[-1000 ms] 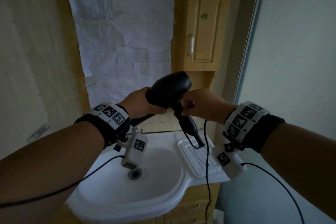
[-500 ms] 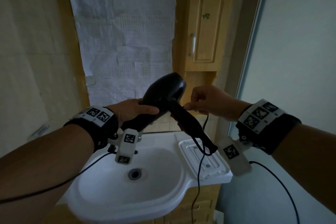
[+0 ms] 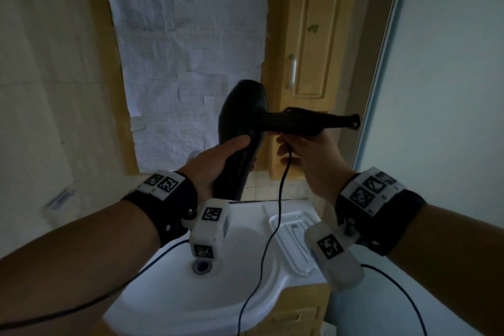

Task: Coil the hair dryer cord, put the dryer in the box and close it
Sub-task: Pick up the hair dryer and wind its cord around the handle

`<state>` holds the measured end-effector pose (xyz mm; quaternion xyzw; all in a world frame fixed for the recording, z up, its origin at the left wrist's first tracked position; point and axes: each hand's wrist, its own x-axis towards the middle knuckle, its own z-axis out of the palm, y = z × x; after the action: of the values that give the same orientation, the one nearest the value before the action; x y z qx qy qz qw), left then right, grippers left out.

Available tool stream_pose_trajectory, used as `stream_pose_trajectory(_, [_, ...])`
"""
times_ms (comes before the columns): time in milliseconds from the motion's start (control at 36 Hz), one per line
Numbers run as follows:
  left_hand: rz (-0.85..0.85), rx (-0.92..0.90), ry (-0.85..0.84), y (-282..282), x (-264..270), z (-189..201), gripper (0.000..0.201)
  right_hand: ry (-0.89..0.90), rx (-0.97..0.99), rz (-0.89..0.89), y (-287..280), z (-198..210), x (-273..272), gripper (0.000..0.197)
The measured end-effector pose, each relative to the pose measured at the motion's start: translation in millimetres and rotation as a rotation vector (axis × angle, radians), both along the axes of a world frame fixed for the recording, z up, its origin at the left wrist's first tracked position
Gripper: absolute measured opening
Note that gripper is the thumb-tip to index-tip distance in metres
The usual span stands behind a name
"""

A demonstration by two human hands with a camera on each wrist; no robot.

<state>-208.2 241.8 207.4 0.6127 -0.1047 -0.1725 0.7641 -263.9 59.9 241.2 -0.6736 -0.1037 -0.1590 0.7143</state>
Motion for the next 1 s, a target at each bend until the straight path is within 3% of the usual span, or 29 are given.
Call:
stream_pose_trajectory(167, [0.146,-0.006,-0.165,-18.5,-4.9,2.9,0.066,0.073,0.180,0.067,13.2,-10.1,1.2,0.028])
stream_pose_trajectory(306, [0.368,0.096,-0.325,-17.8,8.2,4.3,0.080,0.188,-0.041,0.279,14.7,-14.4,-5.6,0.072])
stream_pose_trajectory(361, [0.417,0.182,-0.384,-14.2,11.8,3.8,0.084,0.214,-0.099,0.281,15.9,-16.2,-3.4,0.079])
stream_pose_trajectory(500, [0.521,0.376,-0.540,-8.6,12.0,4.2,0.078,0.312,-0.220,0.178,15.5,-12.9,3.6,0.062])
stream_pose_trajectory(611, [0.554,0.479,-0.660,-6.0,11.0,2.3,0.069,0.365,-0.296,0.207,18.2,-6.5,0.3,0.028])
stream_pose_trajectory(694, [0.526,0.547,-0.744,-2.7,11.4,0.1,0.070,0.412,-0.304,0.247,17.2,-0.3,0.7,0.015])
stream_pose_trajectory(750, [0.510,0.600,-0.776,-0.7,12.1,-0.1,0.074,0.428,-0.314,0.241,16.0,3.6,2.1,0.012])
stream_pose_trajectory(833, [0.479,0.692,-0.795,3.8,12.7,1.3,0.077,0.347,-0.525,0.073,12.0,4.5,3.7,0.016])
stream_pose_trajectory(1000, [0.338,0.870,-0.848,12.4,11.9,6.4,0.081,0.268,-0.730,-0.007,0.3,8.4,5.0,0.020])
